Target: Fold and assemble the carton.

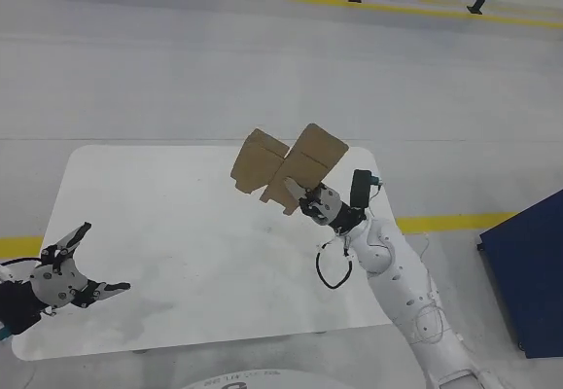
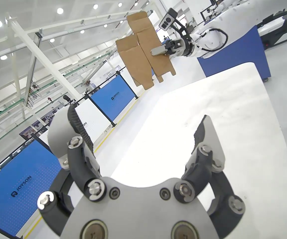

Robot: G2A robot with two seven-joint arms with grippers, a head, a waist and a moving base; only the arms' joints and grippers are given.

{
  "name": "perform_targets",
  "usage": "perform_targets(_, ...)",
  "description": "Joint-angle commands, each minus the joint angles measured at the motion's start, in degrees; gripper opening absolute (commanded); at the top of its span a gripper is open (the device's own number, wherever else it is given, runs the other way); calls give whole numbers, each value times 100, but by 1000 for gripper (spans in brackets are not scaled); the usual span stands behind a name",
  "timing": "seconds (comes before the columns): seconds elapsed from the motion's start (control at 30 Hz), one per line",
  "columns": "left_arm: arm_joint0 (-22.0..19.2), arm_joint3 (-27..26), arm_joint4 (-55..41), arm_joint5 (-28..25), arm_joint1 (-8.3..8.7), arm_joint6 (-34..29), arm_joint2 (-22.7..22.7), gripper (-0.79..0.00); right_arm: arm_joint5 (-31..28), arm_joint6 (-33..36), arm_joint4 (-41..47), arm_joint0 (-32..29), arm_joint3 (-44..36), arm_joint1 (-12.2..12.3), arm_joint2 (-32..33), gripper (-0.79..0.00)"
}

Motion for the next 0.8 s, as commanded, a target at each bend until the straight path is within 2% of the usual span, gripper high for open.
perform_targets(0.0,0,0,0,0,0,0,0,0,-3,-5,-107,2,3,0,-2,-785)
perform_targets(0.23,0,0,0,0,0,0,0,0,-2,19,2,0,-19,-7,-37,-785)
perform_targets(0.37,0,0,0,0,0,0,0,0,-598,672,1491,236,390,13,-249,-785)
perform_targets(0.5,0,0,0,0,0,0,0,0,-643,1508,2695,478,521,84,-368,-785)
perform_targets(0.63,0,0,0,0,0,0,0,0,-641,1891,3347,510,560,133,-324,-785)
perform_targets(0.77,0,0,0,0,0,0,0,0,-603,1920,3479,468,533,138,-296,-785)
